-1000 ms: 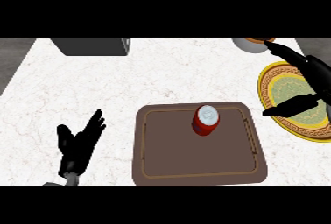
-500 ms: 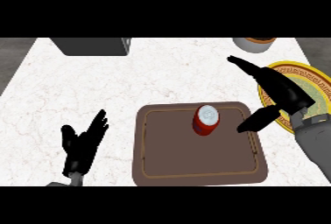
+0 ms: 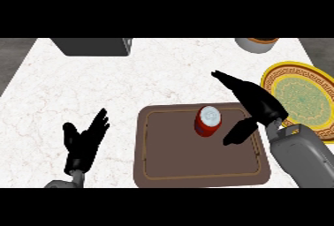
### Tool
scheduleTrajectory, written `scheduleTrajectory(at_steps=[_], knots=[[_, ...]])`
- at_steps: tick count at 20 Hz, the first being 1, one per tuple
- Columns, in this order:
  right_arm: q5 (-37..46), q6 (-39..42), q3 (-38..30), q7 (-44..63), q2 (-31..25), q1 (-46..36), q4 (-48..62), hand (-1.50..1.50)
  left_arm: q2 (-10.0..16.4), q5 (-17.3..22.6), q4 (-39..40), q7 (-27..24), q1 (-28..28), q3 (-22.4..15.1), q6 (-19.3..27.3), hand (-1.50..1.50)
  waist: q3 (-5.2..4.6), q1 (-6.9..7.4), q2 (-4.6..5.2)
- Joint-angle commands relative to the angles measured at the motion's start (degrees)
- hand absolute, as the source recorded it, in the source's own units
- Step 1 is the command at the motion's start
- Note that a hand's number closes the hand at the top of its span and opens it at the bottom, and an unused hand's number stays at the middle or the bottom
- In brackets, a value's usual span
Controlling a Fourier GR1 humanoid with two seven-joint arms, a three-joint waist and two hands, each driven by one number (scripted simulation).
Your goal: Pick the can from the tray and place it in the plate
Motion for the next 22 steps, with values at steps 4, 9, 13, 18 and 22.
scheduleTrajectory(at_steps=[4,9,13,18,22], knots=[[6.0,1.3,1.2,2.8,6.9,4.9,-3.4,-1.5,0.9,0.7,-5.5,5.4,0.6,2.7,-2.1,0.0,0.02,0.01,-0.03],[11.0,3.9,-2.0,1.8,10.1,1.2,1.5,-1.5,-0.9,-2.1,-3.3,3.4,0.6,3.0,-3.2,0.0,0.01,0.03,0.02],[15.9,1.6,-2.5,-4.3,7.5,3.2,6.9,-1.5,-0.5,-2.2,-5.3,3.8,3.2,3.0,-3.7,0.0,0.03,0.19,0.05],[19.6,5.6,-3.4,0.6,12.5,0.6,7.3,-1.5,-2.4,-4.3,-3.9,3.8,1.9,3.7,-3.5,0.0,0.02,0.09,0.02],[24.5,-1.6,-1.2,-5.2,16.5,4.4,13.1,-1.5,-3.1,-4.1,-2.9,3.1,2.1,4.5,-4.8,0.0,0.03,0.14,0.05]])
